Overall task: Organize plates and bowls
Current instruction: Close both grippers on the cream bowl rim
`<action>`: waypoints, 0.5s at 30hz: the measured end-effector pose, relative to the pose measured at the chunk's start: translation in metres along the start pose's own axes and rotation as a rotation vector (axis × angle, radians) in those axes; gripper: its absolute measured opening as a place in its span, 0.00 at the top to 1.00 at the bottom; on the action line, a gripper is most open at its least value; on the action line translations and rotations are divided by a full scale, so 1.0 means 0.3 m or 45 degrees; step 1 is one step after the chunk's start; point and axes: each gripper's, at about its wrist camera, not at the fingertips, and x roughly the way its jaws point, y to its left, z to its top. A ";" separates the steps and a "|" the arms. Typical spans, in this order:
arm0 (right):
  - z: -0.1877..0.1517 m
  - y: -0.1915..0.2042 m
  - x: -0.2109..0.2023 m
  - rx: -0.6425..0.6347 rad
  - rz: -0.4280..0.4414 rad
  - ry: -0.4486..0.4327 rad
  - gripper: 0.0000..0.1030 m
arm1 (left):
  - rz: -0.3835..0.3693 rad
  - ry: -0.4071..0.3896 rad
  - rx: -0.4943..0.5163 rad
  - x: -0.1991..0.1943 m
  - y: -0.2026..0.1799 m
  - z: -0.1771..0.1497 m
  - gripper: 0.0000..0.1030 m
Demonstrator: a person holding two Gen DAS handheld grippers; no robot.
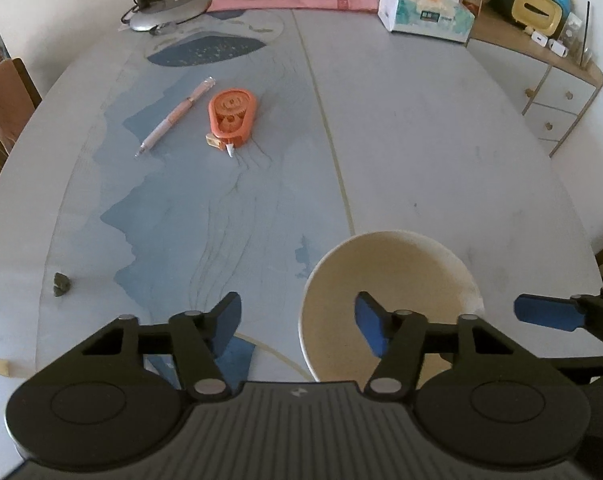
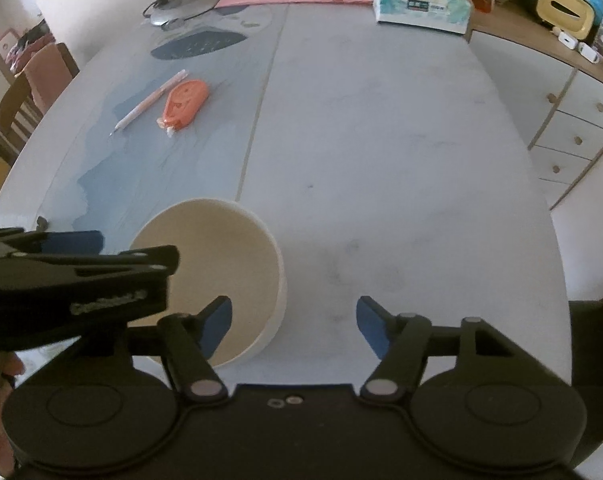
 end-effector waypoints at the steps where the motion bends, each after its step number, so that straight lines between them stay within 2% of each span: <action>1: 0.001 0.003 0.006 -0.001 0.003 0.005 0.40 | -0.001 0.007 0.002 0.007 0.001 0.001 0.46; 6: 0.004 0.009 0.028 0.004 0.016 0.016 0.51 | -0.017 0.038 -0.014 0.037 0.009 0.000 0.63; 9: 0.005 0.012 0.034 0.003 0.018 0.015 0.61 | -0.027 0.046 -0.011 0.043 0.010 -0.002 0.69; 11: 0.008 0.006 0.033 0.019 0.018 0.005 0.61 | -0.028 0.051 -0.006 0.047 0.012 -0.005 0.72; 13: 0.012 -0.001 0.033 0.039 0.015 -0.002 0.66 | -0.031 0.060 -0.002 0.048 0.011 -0.007 0.78; 15: 0.014 -0.010 0.034 0.055 0.014 -0.002 0.75 | -0.036 0.066 0.002 0.048 0.008 -0.010 0.82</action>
